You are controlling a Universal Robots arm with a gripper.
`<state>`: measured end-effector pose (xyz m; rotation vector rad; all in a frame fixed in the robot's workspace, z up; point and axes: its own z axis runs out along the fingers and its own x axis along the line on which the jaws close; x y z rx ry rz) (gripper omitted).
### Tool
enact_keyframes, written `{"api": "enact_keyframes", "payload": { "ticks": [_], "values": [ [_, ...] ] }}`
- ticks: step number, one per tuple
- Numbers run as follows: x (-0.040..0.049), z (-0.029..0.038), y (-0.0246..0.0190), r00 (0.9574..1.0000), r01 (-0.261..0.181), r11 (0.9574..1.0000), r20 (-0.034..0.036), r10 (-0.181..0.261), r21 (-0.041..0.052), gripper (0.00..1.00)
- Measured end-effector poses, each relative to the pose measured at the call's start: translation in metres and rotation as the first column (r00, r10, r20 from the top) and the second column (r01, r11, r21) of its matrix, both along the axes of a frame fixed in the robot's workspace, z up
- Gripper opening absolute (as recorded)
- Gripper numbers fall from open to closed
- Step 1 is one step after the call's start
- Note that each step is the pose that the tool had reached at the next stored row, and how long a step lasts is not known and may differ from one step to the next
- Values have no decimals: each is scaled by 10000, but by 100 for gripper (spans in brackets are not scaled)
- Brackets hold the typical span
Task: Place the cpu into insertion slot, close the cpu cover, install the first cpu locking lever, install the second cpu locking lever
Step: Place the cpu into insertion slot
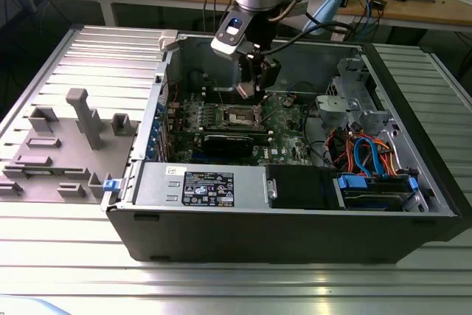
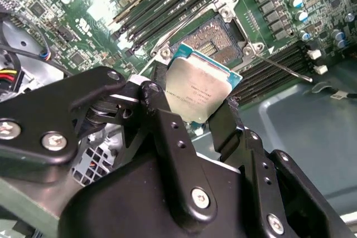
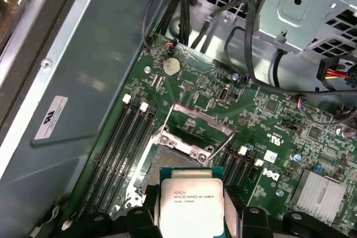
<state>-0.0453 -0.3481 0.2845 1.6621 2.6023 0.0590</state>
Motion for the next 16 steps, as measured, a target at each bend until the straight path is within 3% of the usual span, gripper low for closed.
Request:
{"api": "enact_keyframes", "payload": {
  "ticks": [3, 5, 7, 11, 16],
  "values": [
    [-6, -75, 4, 10000, 65, 10000, 0, -65, -12, 54],
    [-6, -115, 4, 9993, 364, 9993, 0, -364, -15, 54],
    [-7, -165, 4, 9951, 988, 9951, -1, -988, -15, 54],
    [-7, -188, 3, 9871, 1603, 9871, -1, -1603, -18, 54],
    [-7, -191, 4, 9866, 1633, 9866, 0, -1634, -16, 54]
  ]
}}
